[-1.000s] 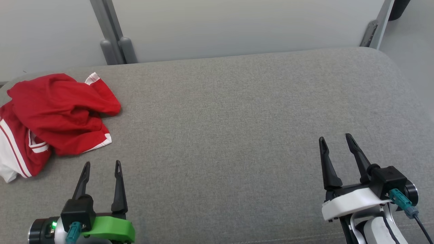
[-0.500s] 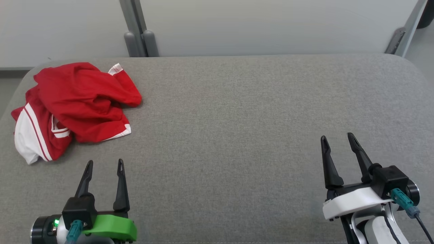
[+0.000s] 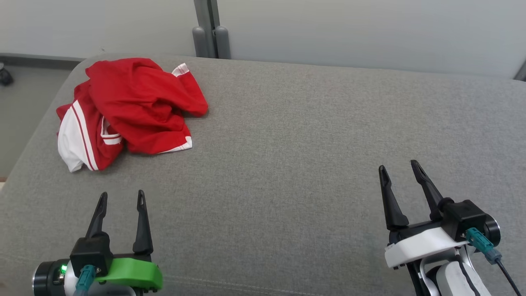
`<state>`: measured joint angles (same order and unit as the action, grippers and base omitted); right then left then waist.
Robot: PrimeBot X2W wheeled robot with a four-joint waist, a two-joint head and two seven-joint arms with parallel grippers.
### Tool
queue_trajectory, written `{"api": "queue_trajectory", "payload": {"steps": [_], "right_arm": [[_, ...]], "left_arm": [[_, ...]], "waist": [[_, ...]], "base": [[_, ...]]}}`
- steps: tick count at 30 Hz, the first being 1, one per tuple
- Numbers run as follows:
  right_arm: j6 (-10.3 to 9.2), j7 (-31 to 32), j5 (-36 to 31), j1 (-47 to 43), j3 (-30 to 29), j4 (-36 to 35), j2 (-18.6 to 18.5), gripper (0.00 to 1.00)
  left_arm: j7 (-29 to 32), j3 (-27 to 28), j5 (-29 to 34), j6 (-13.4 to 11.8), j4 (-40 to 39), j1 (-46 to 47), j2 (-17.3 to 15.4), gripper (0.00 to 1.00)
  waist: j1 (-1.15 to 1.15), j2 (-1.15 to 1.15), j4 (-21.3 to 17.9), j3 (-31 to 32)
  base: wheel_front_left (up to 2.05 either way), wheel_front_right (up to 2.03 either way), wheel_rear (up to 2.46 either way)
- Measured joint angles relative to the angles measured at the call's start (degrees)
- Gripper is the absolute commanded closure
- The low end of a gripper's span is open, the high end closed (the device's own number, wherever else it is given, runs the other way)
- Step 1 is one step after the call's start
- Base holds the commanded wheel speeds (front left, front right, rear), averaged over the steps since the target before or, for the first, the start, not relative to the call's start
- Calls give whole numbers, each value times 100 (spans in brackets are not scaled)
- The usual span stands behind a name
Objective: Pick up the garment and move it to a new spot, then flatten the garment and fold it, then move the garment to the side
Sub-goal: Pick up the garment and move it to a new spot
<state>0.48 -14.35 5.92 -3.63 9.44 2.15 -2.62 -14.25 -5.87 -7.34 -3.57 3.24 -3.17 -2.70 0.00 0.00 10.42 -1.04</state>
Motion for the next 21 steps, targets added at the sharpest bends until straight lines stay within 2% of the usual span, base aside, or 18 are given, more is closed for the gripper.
{"api": "queue_trajectory", "payload": {"steps": [12, 21], "right_arm": [[58, 0, -54, 90, 113, 2, 0, 0], [119, 0, -180, 259, 191, 3, -1, 0]], "left_arm": [[0, 32, -59, -10, -9, 62, 2, 0], [-13, 74, -229, -77, -66, 82, 7, 0]], "waist": [[0, 0, 424, -153], [0, 0, 538, -364]], "base": [[0, 0, 0], [0, 0, 0]]}}
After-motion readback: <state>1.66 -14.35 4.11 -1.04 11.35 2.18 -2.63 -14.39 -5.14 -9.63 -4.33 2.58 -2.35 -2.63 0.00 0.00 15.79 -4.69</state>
